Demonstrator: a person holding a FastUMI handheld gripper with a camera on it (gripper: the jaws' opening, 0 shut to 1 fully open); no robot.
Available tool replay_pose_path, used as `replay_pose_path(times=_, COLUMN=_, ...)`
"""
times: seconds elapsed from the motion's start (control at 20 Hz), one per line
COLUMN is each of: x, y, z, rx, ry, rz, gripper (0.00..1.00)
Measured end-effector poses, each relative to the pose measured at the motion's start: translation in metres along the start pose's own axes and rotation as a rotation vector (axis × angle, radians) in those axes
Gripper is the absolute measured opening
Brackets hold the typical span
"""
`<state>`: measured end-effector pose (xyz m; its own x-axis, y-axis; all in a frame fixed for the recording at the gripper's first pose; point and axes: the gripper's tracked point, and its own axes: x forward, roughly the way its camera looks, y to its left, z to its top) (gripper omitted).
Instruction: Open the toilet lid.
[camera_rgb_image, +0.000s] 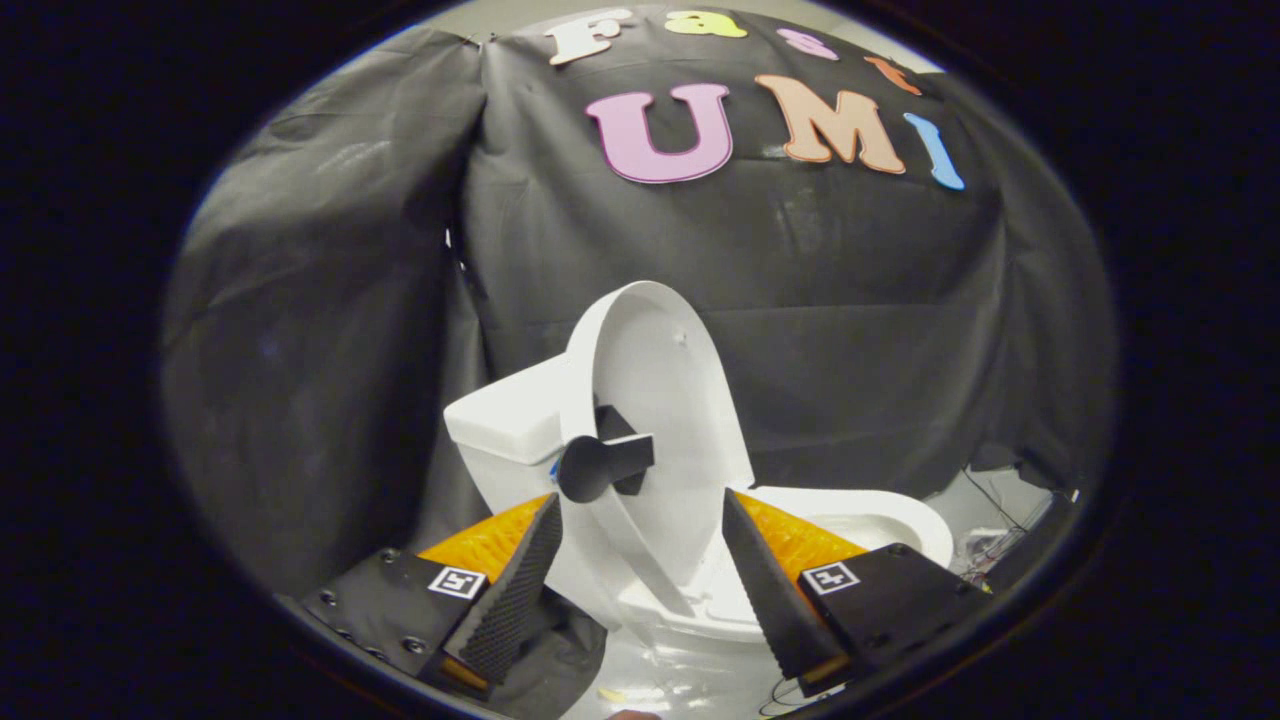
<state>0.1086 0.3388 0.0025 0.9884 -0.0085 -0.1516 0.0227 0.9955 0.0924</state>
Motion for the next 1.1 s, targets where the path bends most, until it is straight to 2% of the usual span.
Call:
replay_pose_path(times=0.15, x=-0.015, y=-0.022, z=0.002, rx=-0.020, ry=0.011, rz=-0.011, gripper=0.99)
replay_pose_path(times=0.5, x=-0.043, y=-0.082, z=0.027, rx=-0.026, ry=-0.066, rz=-0.044, gripper=0.99)
replay_pose_path(times=0.65, x=-0.057, y=-0.099, z=0.033, rx=-0.051, ry=-0.097, rz=-0.004, gripper=0.99)
replay_pose_path(times=0.85, x=-0.079, y=-0.150, z=0.048, rx=-0.077, ry=-0.136, rz=0.024, gripper=0.99)
replay_pose_path(times=1.1, x=-0.093, y=-0.215, z=0.037, rx=-0.069, ry=-0.154, rz=-0.012, gripper=0.99)
